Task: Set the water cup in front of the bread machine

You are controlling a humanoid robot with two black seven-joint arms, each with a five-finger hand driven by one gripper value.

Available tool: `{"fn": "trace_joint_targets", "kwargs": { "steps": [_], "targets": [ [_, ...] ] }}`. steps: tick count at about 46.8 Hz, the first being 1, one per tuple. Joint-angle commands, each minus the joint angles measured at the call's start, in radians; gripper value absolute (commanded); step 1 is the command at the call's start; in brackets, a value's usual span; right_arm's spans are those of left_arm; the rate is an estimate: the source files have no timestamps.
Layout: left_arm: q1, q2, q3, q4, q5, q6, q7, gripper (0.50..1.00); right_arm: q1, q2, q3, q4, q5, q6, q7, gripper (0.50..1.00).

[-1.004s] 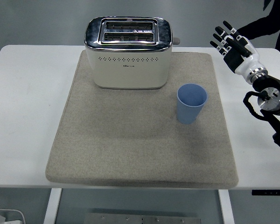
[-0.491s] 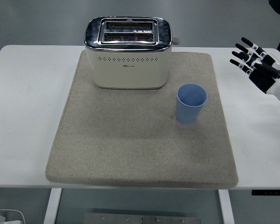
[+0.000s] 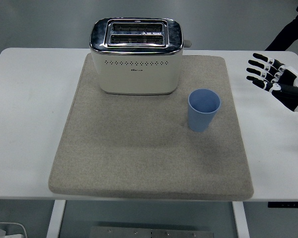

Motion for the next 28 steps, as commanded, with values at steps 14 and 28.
{"fn": "trace_joint_targets", "kwargs": {
  "steps": [14, 28],
  "targets": [
    [0.0, 0.0, 0.0, 0.0, 0.0, 0.0, 0.0, 1.0, -0.079, -0.012, 0.004, 0.065, -0.258, -0.04, 0.077, 0.924],
    [0.0, 0.0, 0.0, 0.0, 0.0, 0.0, 0.0, 1.0, -0.118, 0.034, 0.005, 0.093, -0.366, -0.118, 0.112, 0.924]
  ]
}}
